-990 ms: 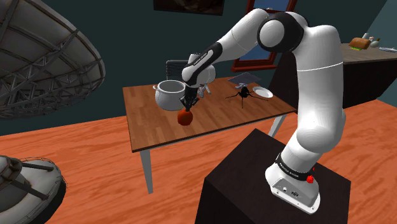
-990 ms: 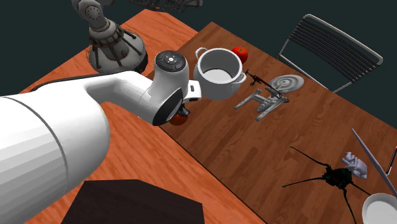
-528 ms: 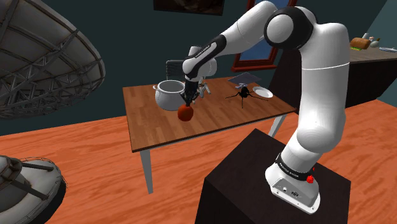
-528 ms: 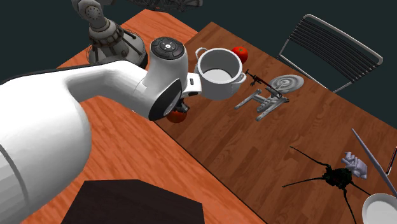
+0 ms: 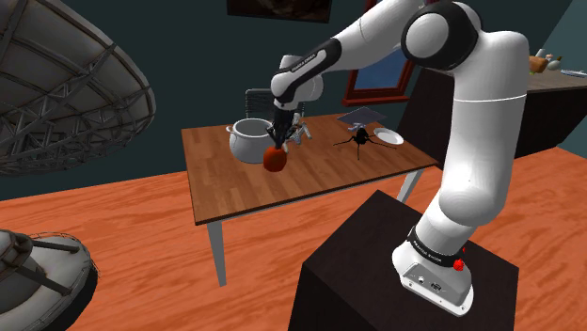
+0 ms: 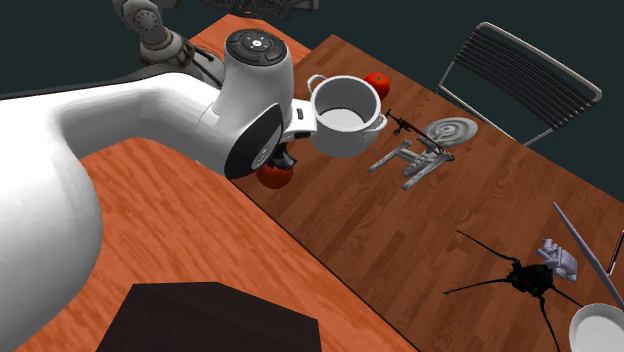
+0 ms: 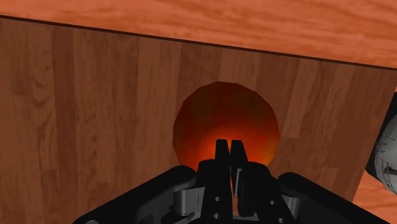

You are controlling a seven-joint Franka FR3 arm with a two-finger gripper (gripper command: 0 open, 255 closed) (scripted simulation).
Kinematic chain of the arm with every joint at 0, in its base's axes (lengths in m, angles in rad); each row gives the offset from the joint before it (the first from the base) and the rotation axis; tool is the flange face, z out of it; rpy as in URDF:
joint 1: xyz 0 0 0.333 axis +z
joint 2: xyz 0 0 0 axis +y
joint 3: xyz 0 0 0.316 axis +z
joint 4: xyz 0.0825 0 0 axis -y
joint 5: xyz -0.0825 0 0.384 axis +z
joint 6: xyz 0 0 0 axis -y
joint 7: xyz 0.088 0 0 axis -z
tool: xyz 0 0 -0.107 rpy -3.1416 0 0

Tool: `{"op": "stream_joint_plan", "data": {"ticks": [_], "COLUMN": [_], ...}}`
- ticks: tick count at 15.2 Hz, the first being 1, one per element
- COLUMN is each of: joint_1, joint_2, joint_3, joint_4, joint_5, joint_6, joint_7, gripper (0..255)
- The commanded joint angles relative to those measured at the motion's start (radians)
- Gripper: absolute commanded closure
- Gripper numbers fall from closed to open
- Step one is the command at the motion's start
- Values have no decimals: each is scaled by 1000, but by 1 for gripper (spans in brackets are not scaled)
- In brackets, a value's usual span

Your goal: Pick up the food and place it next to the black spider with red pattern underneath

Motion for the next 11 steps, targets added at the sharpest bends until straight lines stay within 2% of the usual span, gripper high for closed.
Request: {"op": "stream_joint_plan", "data": {"ticks": [1,11], "joint_1": [0,2], "joint_2": [-18,-89], "joint_3": [-1,-6], "joint_4": [3,45], "joint_5": [-3,-18], "joint_6": [-21,-133], "joint_7": [3,23], "gripper": [255,255]}}
